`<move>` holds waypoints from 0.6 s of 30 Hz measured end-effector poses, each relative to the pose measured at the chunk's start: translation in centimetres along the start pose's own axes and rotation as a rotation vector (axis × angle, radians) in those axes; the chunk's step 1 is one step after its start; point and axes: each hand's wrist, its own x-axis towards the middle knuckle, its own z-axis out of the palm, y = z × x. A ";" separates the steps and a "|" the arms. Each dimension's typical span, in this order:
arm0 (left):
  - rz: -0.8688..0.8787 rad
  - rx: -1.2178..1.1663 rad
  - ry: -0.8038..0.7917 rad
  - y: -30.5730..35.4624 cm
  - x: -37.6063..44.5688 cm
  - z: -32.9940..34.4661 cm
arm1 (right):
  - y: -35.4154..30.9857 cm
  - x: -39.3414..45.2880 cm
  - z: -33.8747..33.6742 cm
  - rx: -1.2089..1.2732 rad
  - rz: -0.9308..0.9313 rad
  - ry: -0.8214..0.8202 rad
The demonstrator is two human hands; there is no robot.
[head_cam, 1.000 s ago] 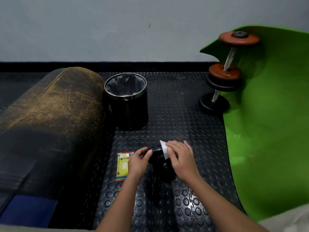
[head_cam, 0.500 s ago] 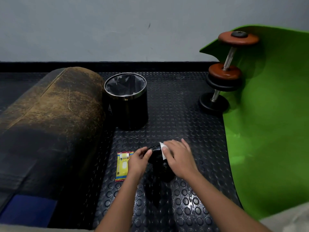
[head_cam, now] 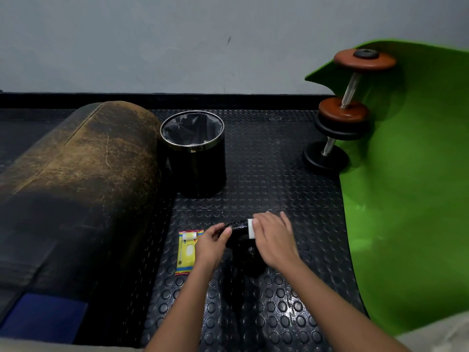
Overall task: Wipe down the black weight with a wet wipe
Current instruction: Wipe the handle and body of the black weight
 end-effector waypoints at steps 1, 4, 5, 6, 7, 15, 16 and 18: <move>0.001 0.005 -0.001 0.0 0.0 0.0 | -0.1 -0.2 0.2 0.009 -0.052 -0.001; 0.004 0.010 -0.002 0.0 0.0 0.0 | 0.9 -1.0 0.3 0.074 -0.136 0.048; 0.006 0.010 -0.004 0.0 0.0 0.0 | 1.5 -1.3 0.2 0.093 -0.133 0.083; 0.009 0.008 -0.007 0.0 0.0 0.0 | 2.2 -1.5 0.2 0.112 -0.111 0.118; 0.009 0.008 -0.010 0.0 -0.1 0.0 | 2.9 -1.6 0.2 0.128 -0.074 0.143; 0.007 0.022 -0.010 -0.2 0.0 -0.1 | 1.6 0.4 0.3 0.052 0.128 0.036; 0.012 0.024 -0.007 -0.1 0.0 -0.1 | 1.1 0.3 0.5 0.021 0.059 0.029; 0.014 0.024 -0.004 0.0 -0.1 0.0 | 0.5 -0.4 0.7 0.011 -0.073 0.027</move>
